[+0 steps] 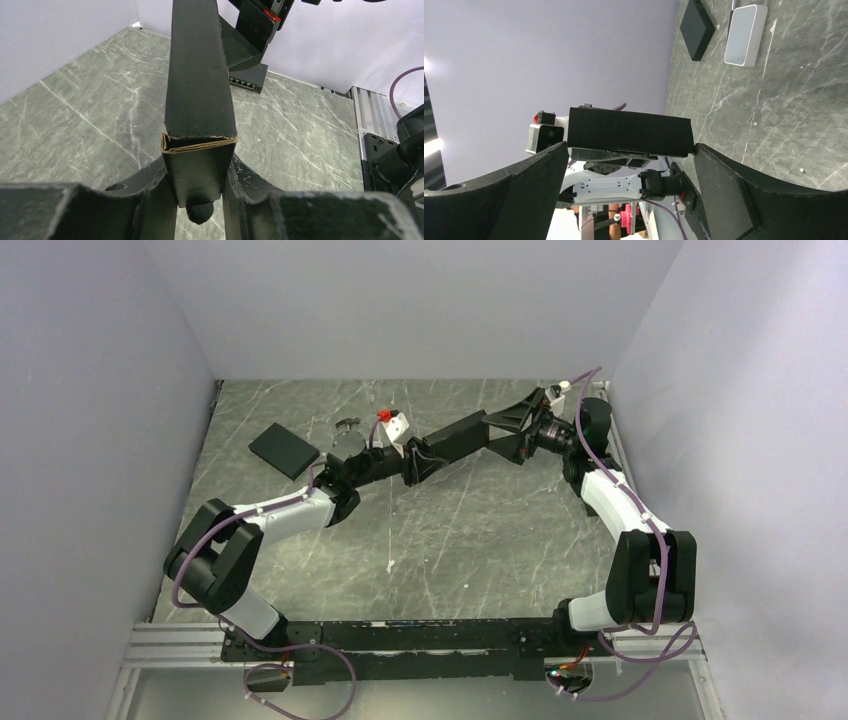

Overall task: Fold the paper box
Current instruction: Close the paper box at the center of the board.

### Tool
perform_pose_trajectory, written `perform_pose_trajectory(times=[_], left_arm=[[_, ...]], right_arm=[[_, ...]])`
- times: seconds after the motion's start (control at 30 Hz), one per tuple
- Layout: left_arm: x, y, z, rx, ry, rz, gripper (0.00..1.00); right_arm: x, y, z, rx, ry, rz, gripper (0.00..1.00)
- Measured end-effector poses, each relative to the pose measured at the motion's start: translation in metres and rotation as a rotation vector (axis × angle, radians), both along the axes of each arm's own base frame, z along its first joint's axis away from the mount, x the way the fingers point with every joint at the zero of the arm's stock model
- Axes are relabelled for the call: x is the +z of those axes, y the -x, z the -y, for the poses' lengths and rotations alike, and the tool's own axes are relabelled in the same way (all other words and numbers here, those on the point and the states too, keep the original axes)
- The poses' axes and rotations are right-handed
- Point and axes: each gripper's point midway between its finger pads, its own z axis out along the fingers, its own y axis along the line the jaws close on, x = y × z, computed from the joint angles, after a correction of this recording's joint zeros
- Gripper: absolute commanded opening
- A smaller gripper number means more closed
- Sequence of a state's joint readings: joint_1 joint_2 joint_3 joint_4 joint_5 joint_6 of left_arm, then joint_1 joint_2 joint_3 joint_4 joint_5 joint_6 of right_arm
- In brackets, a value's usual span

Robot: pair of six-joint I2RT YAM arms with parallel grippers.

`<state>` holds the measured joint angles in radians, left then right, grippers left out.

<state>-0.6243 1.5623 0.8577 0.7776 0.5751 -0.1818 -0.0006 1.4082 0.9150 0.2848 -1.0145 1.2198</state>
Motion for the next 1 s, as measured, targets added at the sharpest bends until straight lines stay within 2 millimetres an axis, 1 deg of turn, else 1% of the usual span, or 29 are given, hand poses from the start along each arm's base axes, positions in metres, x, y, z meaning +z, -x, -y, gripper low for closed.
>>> perform_pose_trajectory(times=[0.23, 0.4, 0.5, 0.67, 0.73, 0.8, 0.87, 0.93, 1.0], left_arm=[[0.0, -0.003, -0.005, 0.013, 0.023, -0.034, 0.07], [0.0, -0.014, -0.021, 0.048, 0.07, -0.11, 0.06], [0.004, -0.021, -0.03, 0.062, 0.104, -0.148, 0.06], [0.01, -0.021, -0.036, 0.045, 0.152, -0.218, 0.05], [0.011, -0.02, -0.038, 0.028, 0.17, -0.259, 0.05], [0.01, -0.02, -0.042, 0.017, 0.184, -0.294, 0.05], [0.009, -0.02, -0.045, 0.0, 0.198, -0.34, 0.05], [0.007, -0.019, -0.047, -0.018, 0.207, -0.386, 0.04], [0.005, -0.017, -0.049, -0.044, 0.218, -0.443, 0.04]], right_arm=[[0.0, 0.0, 0.0, 0.0, 0.0, 0.001, 1.0], [0.0, 0.002, 0.0, 0.012, 0.006, 0.015, 1.0], [0.001, 0.003, -0.001, 0.02, 0.007, 0.026, 1.0], [-0.001, 0.005, -0.001, 0.043, 0.034, 0.069, 1.0], [-0.001, 0.006, -0.001, 0.061, 0.083, 0.128, 1.0], [0.002, 0.004, 0.001, 0.08, 0.162, 0.227, 1.0], [0.01, 0.004, 0.002, 0.11, 0.273, 0.385, 1.0], [0.02, 0.007, 0.005, 0.149, 0.397, 0.581, 1.0], [0.026, 0.013, 0.01, 0.226, 0.555, 0.845, 1.0]])
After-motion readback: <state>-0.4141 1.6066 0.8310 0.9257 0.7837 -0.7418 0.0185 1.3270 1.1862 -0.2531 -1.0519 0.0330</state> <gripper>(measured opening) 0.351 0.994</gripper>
